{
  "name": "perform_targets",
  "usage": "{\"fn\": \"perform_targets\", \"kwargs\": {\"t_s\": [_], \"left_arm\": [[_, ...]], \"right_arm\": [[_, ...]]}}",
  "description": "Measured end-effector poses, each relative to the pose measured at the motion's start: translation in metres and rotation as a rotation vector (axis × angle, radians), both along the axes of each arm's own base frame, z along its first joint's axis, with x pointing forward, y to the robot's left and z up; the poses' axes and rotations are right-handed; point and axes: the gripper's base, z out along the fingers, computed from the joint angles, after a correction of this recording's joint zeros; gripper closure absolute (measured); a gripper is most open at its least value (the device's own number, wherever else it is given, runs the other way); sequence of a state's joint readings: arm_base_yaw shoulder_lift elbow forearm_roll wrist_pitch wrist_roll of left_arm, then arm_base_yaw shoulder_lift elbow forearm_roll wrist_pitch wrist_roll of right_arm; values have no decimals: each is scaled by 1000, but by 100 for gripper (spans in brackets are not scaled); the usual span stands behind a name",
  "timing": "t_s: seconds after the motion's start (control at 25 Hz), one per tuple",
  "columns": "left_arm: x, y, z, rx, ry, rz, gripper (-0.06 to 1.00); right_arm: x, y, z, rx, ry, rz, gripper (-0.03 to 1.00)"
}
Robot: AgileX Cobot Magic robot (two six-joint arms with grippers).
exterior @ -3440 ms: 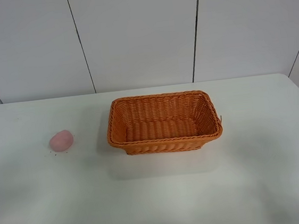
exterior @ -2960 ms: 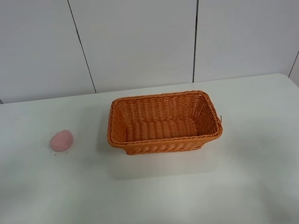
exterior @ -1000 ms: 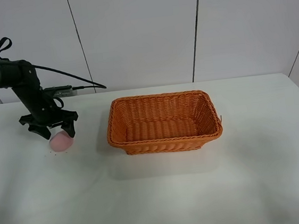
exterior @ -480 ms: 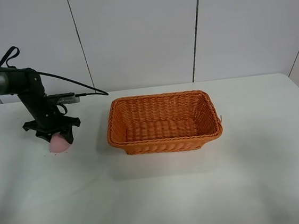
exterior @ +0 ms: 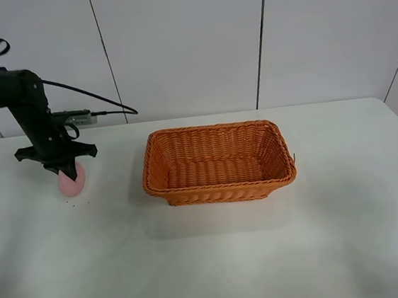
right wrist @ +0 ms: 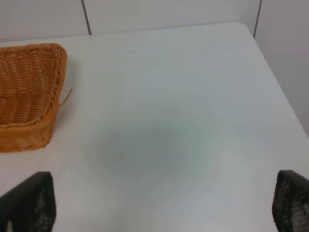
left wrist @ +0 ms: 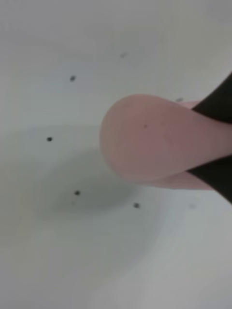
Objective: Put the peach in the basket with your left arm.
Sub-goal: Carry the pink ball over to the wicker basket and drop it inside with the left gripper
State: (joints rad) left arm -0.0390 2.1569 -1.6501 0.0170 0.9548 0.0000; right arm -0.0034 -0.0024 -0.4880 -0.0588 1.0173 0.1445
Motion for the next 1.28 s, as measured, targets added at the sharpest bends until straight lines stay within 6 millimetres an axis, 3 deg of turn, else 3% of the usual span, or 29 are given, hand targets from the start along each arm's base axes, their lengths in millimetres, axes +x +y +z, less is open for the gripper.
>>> {"fn": "perform_targets", "kwargs": {"t_s": [0.2, 0.4, 0.52, 0.68, 0.92, 1.08, 1.28], "left_arm": [[-5, -1, 57, -10, -60, 0, 82], [-4, -9, 84, -21, -73, -18, 82], [-1, -30, 102, -44, -117, -63, 82], [-1, -81, 119, -78, -181, -173, 82], [-3, -168, 103, -103, -187, -355, 82], [-6, -223, 78, -116, -174, -460, 82], [-16, -266, 38, -113, -123, -540, 82]], "right_arm": [[0, 0, 0, 0, 0, 0, 27], [0, 0, 0, 0, 0, 0, 27], [0, 0, 0, 0, 0, 0, 27], [0, 0, 0, 0, 0, 0, 27], [0, 0, 0, 0, 0, 0, 27], [0, 0, 0, 0, 0, 0, 27], [0, 0, 0, 0, 0, 0, 27]]}}
